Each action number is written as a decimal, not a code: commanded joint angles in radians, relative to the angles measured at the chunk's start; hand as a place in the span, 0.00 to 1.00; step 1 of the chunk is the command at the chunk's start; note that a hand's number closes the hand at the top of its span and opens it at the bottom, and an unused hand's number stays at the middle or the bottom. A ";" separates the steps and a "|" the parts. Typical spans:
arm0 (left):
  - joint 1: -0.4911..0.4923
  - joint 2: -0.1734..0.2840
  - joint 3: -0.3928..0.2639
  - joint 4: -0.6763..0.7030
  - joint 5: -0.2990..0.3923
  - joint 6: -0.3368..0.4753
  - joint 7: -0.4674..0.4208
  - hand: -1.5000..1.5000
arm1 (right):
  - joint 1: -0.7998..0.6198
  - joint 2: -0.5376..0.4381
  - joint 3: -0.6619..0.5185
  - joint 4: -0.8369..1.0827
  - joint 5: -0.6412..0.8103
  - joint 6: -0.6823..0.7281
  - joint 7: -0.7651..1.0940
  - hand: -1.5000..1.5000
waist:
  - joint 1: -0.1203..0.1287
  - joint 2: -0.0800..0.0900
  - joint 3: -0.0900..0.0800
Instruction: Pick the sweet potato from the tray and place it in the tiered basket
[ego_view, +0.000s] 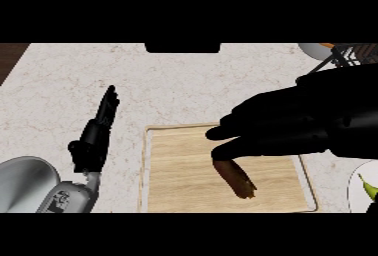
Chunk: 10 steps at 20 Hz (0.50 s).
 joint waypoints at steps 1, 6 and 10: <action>0.007 -0.003 0.004 0.008 -0.004 0.000 -0.009 0.50 | -0.064 -0.002 0.082 -0.181 0.122 0.060 0.063 0.00 | -0.007 0.001 0.000; 0.022 -0.029 -0.041 -0.041 -0.060 0.043 0.042 0.50 | -0.142 0.039 0.237 -0.208 0.148 0.016 0.209 0.00 | -0.005 0.001 -0.002; 0.033 -0.005 0.022 -0.045 -0.025 0.006 0.026 0.50 | -0.079 0.107 0.334 -0.303 0.190 -0.047 0.320 0.00 | -0.011 0.003 -0.001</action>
